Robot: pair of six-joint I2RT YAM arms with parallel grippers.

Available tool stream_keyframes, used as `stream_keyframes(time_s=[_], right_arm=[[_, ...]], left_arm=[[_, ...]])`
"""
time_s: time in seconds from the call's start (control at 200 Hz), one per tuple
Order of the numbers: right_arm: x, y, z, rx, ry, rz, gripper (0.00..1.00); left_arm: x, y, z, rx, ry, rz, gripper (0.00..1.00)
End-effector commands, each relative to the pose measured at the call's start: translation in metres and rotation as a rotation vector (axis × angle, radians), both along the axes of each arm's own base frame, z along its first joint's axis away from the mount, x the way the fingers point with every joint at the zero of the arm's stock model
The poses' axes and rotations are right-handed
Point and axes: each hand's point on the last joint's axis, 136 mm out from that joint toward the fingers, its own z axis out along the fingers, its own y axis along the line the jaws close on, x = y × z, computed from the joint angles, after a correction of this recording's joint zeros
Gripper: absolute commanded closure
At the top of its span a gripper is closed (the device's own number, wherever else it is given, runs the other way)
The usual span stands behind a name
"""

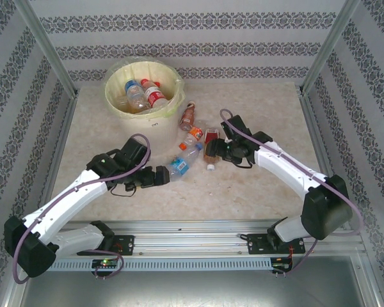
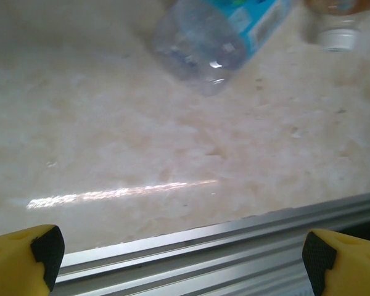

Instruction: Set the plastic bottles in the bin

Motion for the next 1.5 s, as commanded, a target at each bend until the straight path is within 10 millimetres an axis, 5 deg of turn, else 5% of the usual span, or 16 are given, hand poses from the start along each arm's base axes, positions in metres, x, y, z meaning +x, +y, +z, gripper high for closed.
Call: stream_keyframes(time_s=[0.0,0.13,0.39,0.794,1.094,1.494], right_arm=[[-0.005,-0.005,-0.018,-0.043,0.015,-0.006,0.26],[-0.008,-0.003,-0.035,-0.042,0.039,-0.012,0.27],[-0.008,0.007,-0.056,-0.021,0.047,-0.030,0.30],[-0.002,0.017,-0.077,0.002,0.059,-0.061,0.37],[-0.002,0.018,-0.091,-0.006,0.079,-0.085,0.41],[-0.001,0.017,-0.102,-0.024,0.091,-0.087,0.46]], left_arm=[[-0.008,0.022,-0.023,0.099,0.047,0.110,0.00],[-0.014,0.026,-0.054,0.124,0.093,0.135,0.00],[-0.017,-0.008,-0.089,0.026,0.165,-0.031,0.00],[-0.005,-0.037,-0.051,-0.152,-0.025,-0.148,0.00],[0.010,-0.054,0.004,-0.336,-0.245,-0.161,0.00],[0.035,-0.048,0.021,-0.417,-0.418,-0.014,0.00]])
